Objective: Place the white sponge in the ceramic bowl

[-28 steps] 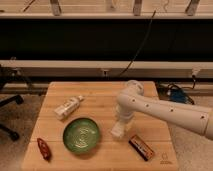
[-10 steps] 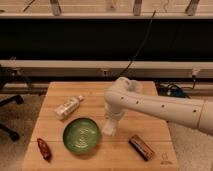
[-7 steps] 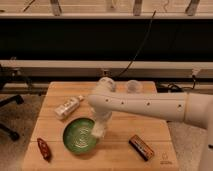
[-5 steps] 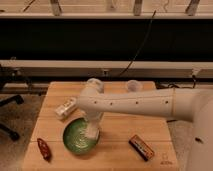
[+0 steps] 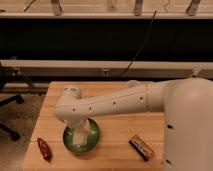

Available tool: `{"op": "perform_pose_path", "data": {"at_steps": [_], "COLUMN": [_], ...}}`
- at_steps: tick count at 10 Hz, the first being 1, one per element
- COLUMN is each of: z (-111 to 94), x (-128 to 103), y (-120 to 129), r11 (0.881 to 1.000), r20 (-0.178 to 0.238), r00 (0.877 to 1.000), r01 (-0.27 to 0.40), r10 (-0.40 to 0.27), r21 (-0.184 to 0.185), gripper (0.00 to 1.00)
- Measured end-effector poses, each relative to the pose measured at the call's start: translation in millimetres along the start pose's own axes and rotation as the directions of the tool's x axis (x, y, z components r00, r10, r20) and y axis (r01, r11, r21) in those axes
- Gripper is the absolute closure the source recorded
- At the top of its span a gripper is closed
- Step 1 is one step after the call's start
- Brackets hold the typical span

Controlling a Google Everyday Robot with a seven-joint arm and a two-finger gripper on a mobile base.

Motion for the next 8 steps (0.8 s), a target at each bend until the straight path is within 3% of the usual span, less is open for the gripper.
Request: {"op": "perform_pose_path", "data": {"at_steps": [2, 3, 5, 8], "z": [-1.2, -2.9, -2.7, -4.6], "x": [-1.0, 5.9, 12.3, 6.5], "y": [-2.1, 3.9, 16.9, -1.0], "r11": [1.000, 0.999, 0.999, 0.999], "r20": [-0.002, -0.011, -0.017, -0.016], "r00": [1.000, 0.999, 0.999, 0.999], "r01": [-0.007, -0.038, -0.036, -0.033], "r10": [0.008, 0.038, 0.036, 0.033], "r21": [0.003, 0.002, -0.007, -0.001], "gripper": [0.88, 0.77, 0.57, 0.26]}}
